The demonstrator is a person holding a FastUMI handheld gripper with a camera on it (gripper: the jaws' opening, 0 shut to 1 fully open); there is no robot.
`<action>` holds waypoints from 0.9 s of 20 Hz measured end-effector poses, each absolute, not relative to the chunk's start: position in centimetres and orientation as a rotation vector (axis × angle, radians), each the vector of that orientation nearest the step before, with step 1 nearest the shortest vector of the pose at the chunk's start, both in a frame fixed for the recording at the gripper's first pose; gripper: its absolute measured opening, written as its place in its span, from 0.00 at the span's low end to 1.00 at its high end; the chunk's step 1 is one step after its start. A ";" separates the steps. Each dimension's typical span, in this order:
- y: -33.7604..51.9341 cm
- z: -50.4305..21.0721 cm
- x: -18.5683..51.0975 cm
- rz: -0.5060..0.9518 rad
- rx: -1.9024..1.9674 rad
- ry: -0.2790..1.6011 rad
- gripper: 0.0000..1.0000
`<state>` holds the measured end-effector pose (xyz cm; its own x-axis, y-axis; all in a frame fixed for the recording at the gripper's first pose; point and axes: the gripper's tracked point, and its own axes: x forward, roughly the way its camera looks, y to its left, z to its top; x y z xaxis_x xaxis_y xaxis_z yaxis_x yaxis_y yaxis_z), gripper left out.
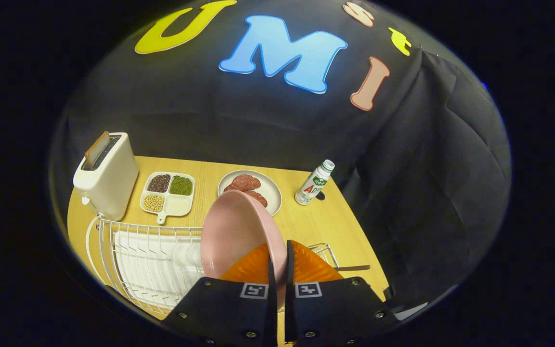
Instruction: Take the plate from the dish rack, then take the spoon from the basket and place it into the plate.
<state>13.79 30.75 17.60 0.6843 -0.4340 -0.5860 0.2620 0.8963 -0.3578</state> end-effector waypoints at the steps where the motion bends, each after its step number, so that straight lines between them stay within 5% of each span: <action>1: 31.1 18.2 13.9 -0.378 -0.235 0.712 0.06; 18: 24.6 20.9 3.1 -0.017 0.020 0.699 0.06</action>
<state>3.07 24.59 20.95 0.7655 -0.0091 -0.6433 0.0227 0.9997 0.0128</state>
